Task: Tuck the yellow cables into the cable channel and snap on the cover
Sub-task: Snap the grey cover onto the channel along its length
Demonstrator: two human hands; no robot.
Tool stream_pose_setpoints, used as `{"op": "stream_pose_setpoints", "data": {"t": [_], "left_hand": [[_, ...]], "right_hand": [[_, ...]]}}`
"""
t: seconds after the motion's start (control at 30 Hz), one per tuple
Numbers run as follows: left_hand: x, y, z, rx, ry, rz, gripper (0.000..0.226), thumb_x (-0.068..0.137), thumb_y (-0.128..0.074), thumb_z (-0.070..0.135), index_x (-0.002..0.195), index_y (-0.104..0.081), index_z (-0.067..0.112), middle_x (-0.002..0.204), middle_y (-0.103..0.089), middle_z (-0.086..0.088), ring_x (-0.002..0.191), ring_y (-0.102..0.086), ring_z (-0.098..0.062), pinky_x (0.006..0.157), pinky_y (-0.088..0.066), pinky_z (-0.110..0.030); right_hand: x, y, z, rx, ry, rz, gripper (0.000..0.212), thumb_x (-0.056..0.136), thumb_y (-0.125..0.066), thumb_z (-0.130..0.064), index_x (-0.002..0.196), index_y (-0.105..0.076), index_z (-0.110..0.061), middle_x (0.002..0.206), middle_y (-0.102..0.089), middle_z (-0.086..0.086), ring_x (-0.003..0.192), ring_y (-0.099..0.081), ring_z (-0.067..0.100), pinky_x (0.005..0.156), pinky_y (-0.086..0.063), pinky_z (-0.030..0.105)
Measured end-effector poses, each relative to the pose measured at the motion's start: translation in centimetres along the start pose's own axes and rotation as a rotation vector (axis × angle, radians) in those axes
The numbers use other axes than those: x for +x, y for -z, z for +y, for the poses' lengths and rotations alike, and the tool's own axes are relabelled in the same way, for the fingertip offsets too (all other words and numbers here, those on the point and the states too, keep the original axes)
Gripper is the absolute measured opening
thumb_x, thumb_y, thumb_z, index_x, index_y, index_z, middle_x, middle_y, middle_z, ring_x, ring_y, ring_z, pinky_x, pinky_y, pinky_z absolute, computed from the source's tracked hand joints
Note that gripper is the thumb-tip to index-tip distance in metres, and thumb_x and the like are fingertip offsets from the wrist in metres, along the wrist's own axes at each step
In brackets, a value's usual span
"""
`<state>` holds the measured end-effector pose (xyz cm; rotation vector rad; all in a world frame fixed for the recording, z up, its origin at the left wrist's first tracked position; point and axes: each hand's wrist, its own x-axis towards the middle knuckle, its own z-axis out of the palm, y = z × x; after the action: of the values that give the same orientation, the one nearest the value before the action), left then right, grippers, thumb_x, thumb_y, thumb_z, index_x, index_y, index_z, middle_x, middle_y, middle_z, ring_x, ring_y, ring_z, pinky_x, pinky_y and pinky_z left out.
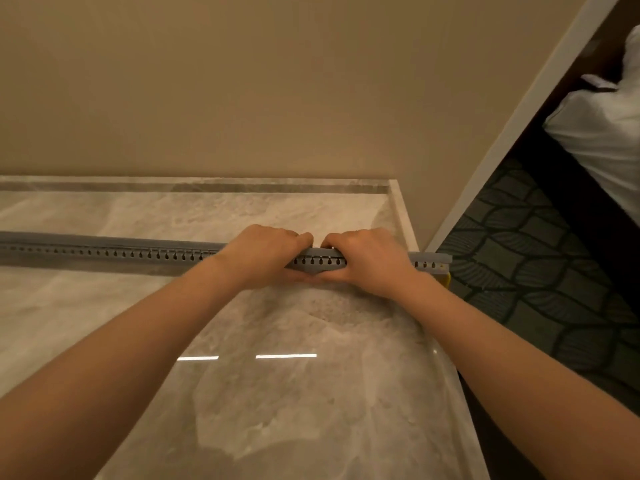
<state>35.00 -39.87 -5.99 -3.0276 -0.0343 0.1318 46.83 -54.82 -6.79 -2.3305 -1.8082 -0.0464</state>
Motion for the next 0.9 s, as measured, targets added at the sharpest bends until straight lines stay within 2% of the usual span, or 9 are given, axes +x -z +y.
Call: {"op": "stream_pose_setpoints", "data": {"t": [0.1,0.17,0.23,0.37,0.53,0.77,0.9], "left_hand": [[-0.9,0.7,-2.4,-0.190,0.057,-0.121,0.039,0.082,-0.049,0.062,0.096,-0.048,0.026,0.072,-0.050,0.011,0.062,-0.047,-0.009,0.051,-0.032,-0.026],[-1.5,0.8,-4.0,-0.274,0.083,-0.169,0.030,0.085,-0.051,0.057,0.093,-0.049,0.028,0.075,-0.052,0.011,0.063,-0.047,-0.004,0.050,-0.032,-0.022],[-1.8,0.7,-4.7,-0.283,0.086,-0.171,0.023,0.087,-0.050,0.054,0.090,-0.046,0.031,0.077,-0.051,0.013,0.064,-0.045,-0.001,0.050,-0.030,-0.021],[-1.6,0.1,-5.1,-0.123,0.114,-0.077,0.024,0.090,-0.046,0.052,0.096,-0.045,0.028,0.082,-0.045,0.013,0.068,-0.043,-0.009,0.054,-0.032,-0.026],[-0.6,-0.6,-5.5,-0.043,0.190,0.035,0.033,0.091,-0.045,0.048,0.109,-0.046,0.021,0.099,-0.054,0.003,0.083,-0.052,-0.018,0.059,-0.033,-0.028],[1.5,-1.3,-6.4,-0.017,0.274,0.221,0.028,0.090,-0.051,0.043,0.100,-0.053,0.016,0.094,-0.061,-0.002,0.082,-0.057,-0.024,0.060,-0.031,-0.029],[2.8,-1.0,-7.2,0.055,0.271,0.254,0.023,0.085,-0.061,0.031,0.094,-0.058,0.010,0.092,-0.064,-0.010,0.086,-0.055,-0.031,0.072,-0.038,-0.038]], "right_hand": [[-0.4,-0.1,0.5,-0.012,-0.009,0.076,0.050,0.076,-0.057,-0.064,0.102,-0.059,-0.022,0.091,-0.068,-0.005,0.077,-0.062,0.018,0.062,-0.042,0.030],[-0.5,-0.3,0.8,-0.012,-0.011,0.111,0.052,0.076,-0.059,-0.062,0.102,-0.059,-0.017,0.090,-0.068,-0.001,0.077,-0.062,0.020,0.065,-0.047,0.034],[-0.4,-0.5,0.8,-0.027,0.011,0.150,0.052,0.075,-0.063,-0.058,0.098,-0.061,-0.012,0.084,-0.067,0.004,0.073,-0.061,0.023,0.061,-0.047,0.035],[0.9,-0.7,0.9,-0.039,0.053,0.208,0.046,0.076,-0.067,-0.051,0.092,-0.062,-0.008,0.076,-0.064,0.007,0.066,-0.058,0.024,0.055,-0.042,0.033],[2.8,-0.9,1.8,0.014,0.040,0.238,0.035,0.078,-0.071,-0.037,0.093,-0.062,-0.007,0.080,-0.064,0.009,0.074,-0.057,0.026,0.063,-0.040,0.033],[6.2,-1.3,3.8,0.018,0.012,0.273,0.037,0.071,-0.078,-0.030,0.090,-0.064,-0.002,0.087,-0.064,0.013,0.083,-0.057,0.031,0.075,-0.044,0.039],[7.8,-1.5,4.6,0.028,-0.013,0.318,0.038,0.063,-0.083,-0.020,0.088,-0.066,0.003,0.083,-0.061,0.018,0.080,-0.056,0.034,0.069,-0.045,0.039]]}}
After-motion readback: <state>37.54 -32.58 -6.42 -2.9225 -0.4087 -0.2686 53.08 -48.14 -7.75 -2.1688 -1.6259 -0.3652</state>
